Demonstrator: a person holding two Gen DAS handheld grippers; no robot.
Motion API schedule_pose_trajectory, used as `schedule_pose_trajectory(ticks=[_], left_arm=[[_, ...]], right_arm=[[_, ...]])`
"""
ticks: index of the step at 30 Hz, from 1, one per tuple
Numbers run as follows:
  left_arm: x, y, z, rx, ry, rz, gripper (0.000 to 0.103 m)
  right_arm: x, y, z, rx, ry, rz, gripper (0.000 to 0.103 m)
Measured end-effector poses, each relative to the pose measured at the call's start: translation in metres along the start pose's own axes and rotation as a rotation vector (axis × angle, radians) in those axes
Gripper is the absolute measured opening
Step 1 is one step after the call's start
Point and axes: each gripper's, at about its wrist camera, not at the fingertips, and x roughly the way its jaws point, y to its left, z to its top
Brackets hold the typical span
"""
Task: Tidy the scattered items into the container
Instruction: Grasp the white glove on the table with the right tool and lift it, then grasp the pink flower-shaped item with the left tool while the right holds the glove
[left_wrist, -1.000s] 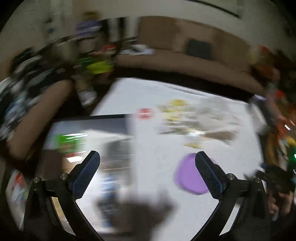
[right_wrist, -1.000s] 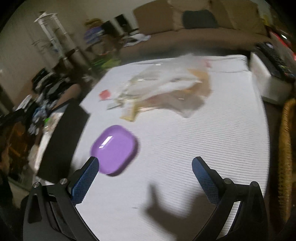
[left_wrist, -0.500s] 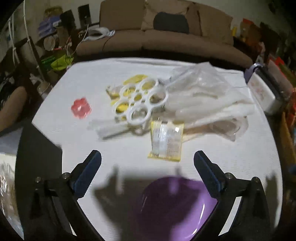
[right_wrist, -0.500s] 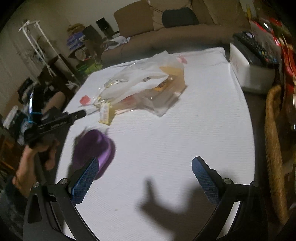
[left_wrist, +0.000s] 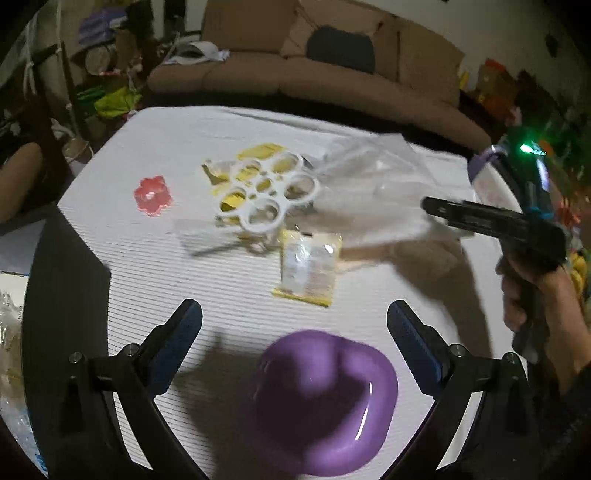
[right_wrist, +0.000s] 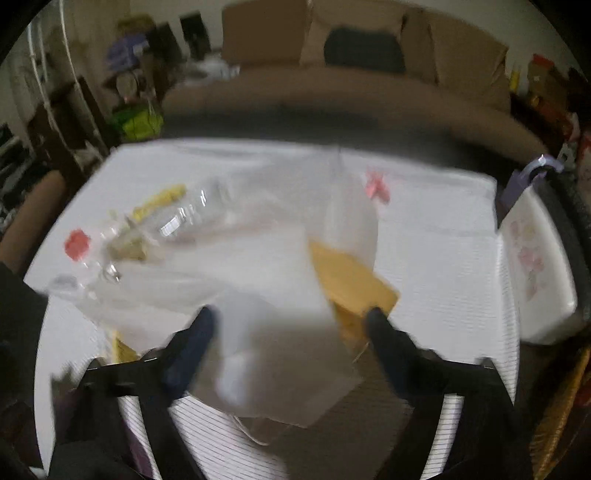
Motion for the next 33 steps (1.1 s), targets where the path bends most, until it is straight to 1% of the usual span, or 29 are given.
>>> schedule_pose_trajectory(ticks=[1, 2, 3, 4, 6, 7, 8, 9, 10, 12, 13, 16, 18, 20, 22, 25, 27, 28, 31, 32, 33], left_arm=[[-0.001, -0.002, 0.0, 0.008, -0.004, -0.001, 0.1], [-0.003, -0.005, 0.001, 0.021, -0.013, -0.007, 0.1], [-0.005, -0.007, 0.001, 0.024, -0.02, -0.008, 0.1], [-0.006, -0.008, 0.001, 0.022, -0.024, -0.011, 0.1], [-0.008, -0.009, -0.001, 0.004, -0.018, -0.035, 0.1], [-0.008, -0.01, -0.002, -0.002, -0.012, -0.047, 0.1], [-0.009, -0.01, -0.002, -0.006, -0.007, -0.055, 0.1], [-0.01, -0.011, -0.002, -0.008, -0.007, -0.051, 0.1], [-0.011, -0.011, -0.002, -0.005, -0.008, -0.044, 0.1], [-0.013, -0.012, -0.003, 0.003, -0.009, -0.03, 0.1], [-0.014, -0.011, -0.003, 0.005, -0.011, -0.027, 0.1], [-0.013, -0.012, -0.005, 0.02, -0.001, -0.012, 0.101], [-0.009, -0.012, -0.006, 0.043, 0.016, -0.001, 0.101], [-0.003, -0.014, -0.008, 0.066, 0.036, 0.009, 0.101], [0.004, -0.019, -0.009, 0.092, 0.057, -0.003, 0.101], [0.016, -0.031, -0.01, 0.108, 0.078, -0.031, 0.101], [0.028, -0.047, -0.005, 0.1, 0.082, -0.093, 0.101], [0.035, -0.055, -0.002, 0.088, 0.08, -0.11, 0.101], [0.065, -0.082, 0.012, 0.022, 0.055, -0.122, 0.101], [0.082, -0.092, 0.018, -0.001, 0.059, -0.116, 0.098], [0.097, -0.099, 0.022, -0.015, 0.073, -0.099, 0.089]], right_arm=[[-0.005, 0.0, -0.003, -0.004, -0.032, 0.024, 0.056], [-0.01, 0.0, -0.005, -0.001, -0.033, 0.049, 0.024], [-0.014, -0.002, -0.006, 0.011, -0.023, 0.075, 0.014], [-0.026, -0.006, -0.008, 0.041, -0.026, 0.111, 0.007], [-0.063, -0.015, -0.014, 0.093, -0.094, 0.23, 0.005], [-0.092, -0.02, -0.021, 0.11, -0.145, 0.279, 0.005], [-0.114, -0.025, -0.029, 0.121, -0.181, 0.294, 0.004], [-0.13, -0.029, -0.033, 0.128, -0.207, 0.298, 0.004], [-0.16, -0.037, -0.045, 0.137, -0.248, 0.298, 0.004], [-0.198, -0.052, -0.064, 0.155, -0.304, 0.271, 0.004], [-0.222, -0.064, -0.078, 0.185, -0.345, 0.263, 0.004], [-0.269, -0.096, -0.114, 0.275, -0.435, 0.255, 0.005], [-0.279, -0.108, -0.13, 0.298, -0.452, 0.212, 0.005], [-0.271, -0.116, -0.144, 0.298, -0.426, 0.168, 0.005], [-0.251, -0.121, -0.153, 0.318, -0.369, 0.181, 0.005], [-0.241, -0.122, -0.157, 0.342, -0.342, 0.213, 0.005], [-0.237, -0.124, -0.156, 0.348, -0.345, 0.231, 0.005], [-0.234, -0.124, -0.154, 0.35, -0.343, 0.243, 0.005], [-0.229, -0.126, -0.153, 0.342, -0.338, 0.247, 0.005], [-0.228, -0.127, -0.154, 0.341, -0.335, 0.246, 0.005], [-0.227, -0.129, -0.153, 0.344, -0.332, 0.246, 0.005]])
